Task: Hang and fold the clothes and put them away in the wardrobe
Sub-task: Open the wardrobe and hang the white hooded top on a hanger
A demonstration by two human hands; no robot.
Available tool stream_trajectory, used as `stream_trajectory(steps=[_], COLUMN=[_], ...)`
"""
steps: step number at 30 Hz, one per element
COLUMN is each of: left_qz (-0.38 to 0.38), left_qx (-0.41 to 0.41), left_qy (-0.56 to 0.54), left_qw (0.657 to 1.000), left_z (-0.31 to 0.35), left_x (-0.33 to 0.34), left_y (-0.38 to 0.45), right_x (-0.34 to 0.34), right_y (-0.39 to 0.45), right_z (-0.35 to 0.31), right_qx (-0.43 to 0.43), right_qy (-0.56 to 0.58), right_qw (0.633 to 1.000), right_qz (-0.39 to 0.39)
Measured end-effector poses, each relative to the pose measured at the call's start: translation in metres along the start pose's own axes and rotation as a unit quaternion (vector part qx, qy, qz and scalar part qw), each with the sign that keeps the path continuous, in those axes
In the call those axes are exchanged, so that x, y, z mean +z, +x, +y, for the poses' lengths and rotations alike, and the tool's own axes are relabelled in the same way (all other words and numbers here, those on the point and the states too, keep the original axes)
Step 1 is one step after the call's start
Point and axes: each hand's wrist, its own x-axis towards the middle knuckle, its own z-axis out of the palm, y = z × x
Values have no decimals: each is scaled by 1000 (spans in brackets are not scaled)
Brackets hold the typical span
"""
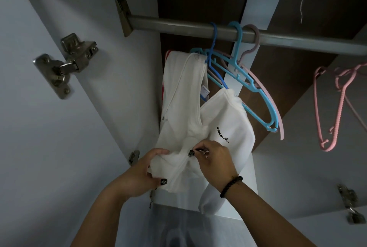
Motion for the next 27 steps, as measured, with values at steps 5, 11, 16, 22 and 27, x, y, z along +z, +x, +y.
stream_trajectory(steps=[5,11,16,22,27], left_qz=[120,217,306,356,353], left_qx=[-37,76,128,251,267], left_qy=[137,240,125,210,250], left_qw=[983,943,935,875,861], left_z=[-15,13,14,8,-5], left_x=[7,42,57,51,44], left_y=[9,8,8,14,16], right_x=[10,-1,-8,-16,-21], right_y=[-3,4,11,21,32], right_z=[-11,-30,-32,-34,-36], right_qx=[5,47,101,131,126], right_qy=[20,55,80,82,29], right_qw=[999,997,991,984,986], right_qz=[-25,-14,-47,-84,-104])
